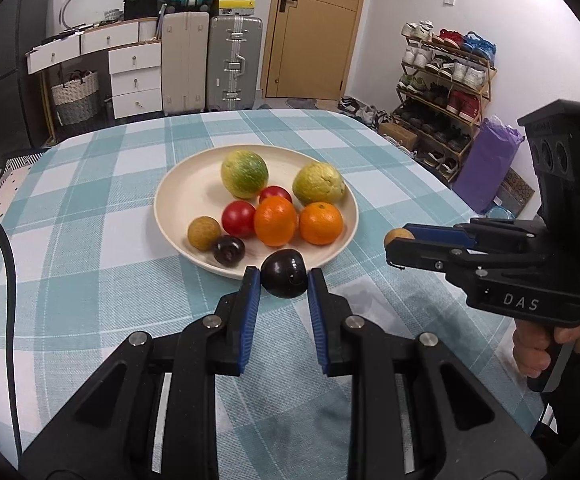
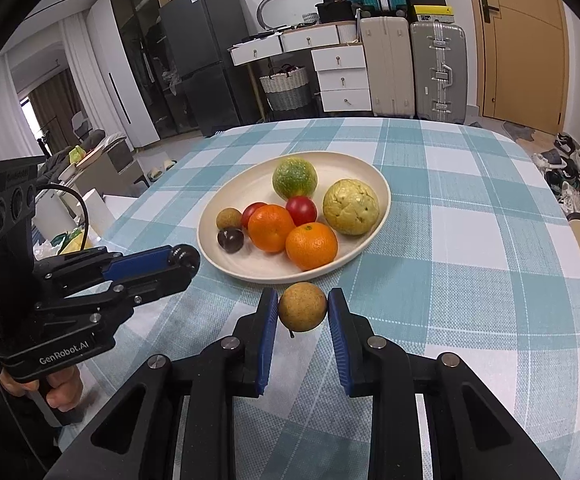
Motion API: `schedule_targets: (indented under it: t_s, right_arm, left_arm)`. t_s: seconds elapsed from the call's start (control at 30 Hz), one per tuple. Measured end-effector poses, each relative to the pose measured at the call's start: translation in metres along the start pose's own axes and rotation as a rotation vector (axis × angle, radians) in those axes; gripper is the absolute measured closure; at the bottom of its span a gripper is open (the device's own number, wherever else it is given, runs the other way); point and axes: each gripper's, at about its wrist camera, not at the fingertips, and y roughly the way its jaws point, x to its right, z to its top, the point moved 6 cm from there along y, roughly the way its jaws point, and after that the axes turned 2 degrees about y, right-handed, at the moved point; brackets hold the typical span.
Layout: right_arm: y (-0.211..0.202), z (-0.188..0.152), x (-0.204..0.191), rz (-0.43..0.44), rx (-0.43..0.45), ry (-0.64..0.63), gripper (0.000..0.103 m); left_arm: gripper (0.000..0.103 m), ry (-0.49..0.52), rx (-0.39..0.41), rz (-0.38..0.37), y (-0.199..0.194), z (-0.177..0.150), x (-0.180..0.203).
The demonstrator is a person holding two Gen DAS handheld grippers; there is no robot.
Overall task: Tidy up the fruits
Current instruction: 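Carry the plum and brown fruit onto the plate and open both grippers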
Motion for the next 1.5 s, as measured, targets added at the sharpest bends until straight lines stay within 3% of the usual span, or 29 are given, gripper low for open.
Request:
schedule_targets:
  t_s: [0.77, 1.5]
  right_arm:
    - [0.026, 0.020, -0.007, 0.033, 0.007, -0.016, 0.076]
    - [0.046, 0.023, -0.024, 0.033, -0.016, -0.070, 0.076]
  left_arm:
    - [0.081, 0.029, 0.004, 0.044, 0.034, 0.021, -0.009]
    - [0.081, -0.010, -0.005, 0.055, 0.053, 0.018, -0.026]
